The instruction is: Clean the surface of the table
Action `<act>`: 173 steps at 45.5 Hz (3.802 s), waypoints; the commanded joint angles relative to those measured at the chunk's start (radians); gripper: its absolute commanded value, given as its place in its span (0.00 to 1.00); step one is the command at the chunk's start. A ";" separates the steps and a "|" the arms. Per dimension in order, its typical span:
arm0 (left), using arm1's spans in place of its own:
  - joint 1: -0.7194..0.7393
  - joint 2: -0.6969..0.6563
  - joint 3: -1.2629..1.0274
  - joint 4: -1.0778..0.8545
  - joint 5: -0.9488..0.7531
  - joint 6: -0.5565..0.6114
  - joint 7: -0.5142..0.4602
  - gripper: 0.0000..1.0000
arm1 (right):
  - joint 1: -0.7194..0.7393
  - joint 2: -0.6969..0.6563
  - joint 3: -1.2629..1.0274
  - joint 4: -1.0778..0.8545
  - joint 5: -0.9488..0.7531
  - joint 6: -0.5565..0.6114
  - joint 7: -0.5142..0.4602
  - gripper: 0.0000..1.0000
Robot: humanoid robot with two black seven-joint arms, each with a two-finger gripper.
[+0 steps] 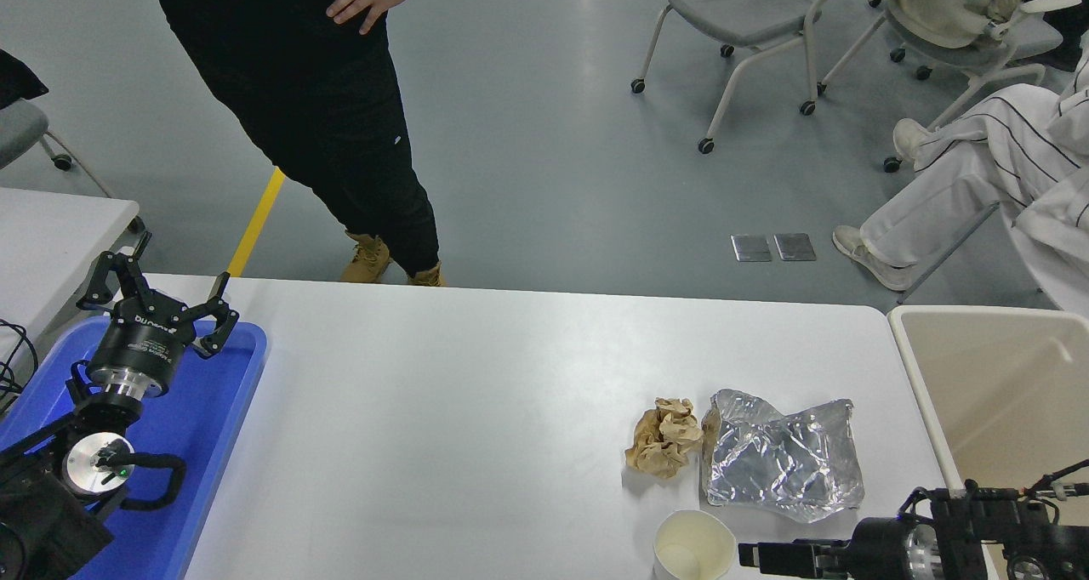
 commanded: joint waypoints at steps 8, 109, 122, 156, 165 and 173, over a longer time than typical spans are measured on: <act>0.000 0.000 0.000 -0.001 0.000 0.000 0.000 1.00 | 0.057 -0.097 0.007 0.091 0.108 0.055 -0.006 1.00; 0.000 0.000 0.000 -0.001 0.000 0.001 0.000 1.00 | 0.014 0.236 -0.008 -0.158 0.191 0.044 -0.070 0.00; 0.000 0.000 0.000 -0.001 0.000 0.000 0.000 1.00 | 0.026 0.196 -0.004 -0.129 0.198 0.051 -0.070 0.00; 0.000 0.000 0.000 -0.001 0.000 0.001 0.000 1.00 | 0.102 -0.029 0.027 -0.020 0.285 0.060 -0.069 0.00; 0.000 0.000 0.000 -0.001 0.000 0.000 0.000 1.00 | 0.112 -0.109 0.055 0.023 0.300 0.077 -0.067 0.00; 0.000 0.000 0.000 -0.001 0.000 0.001 0.000 1.00 | 0.112 -0.216 0.090 0.060 0.320 0.116 -0.064 0.00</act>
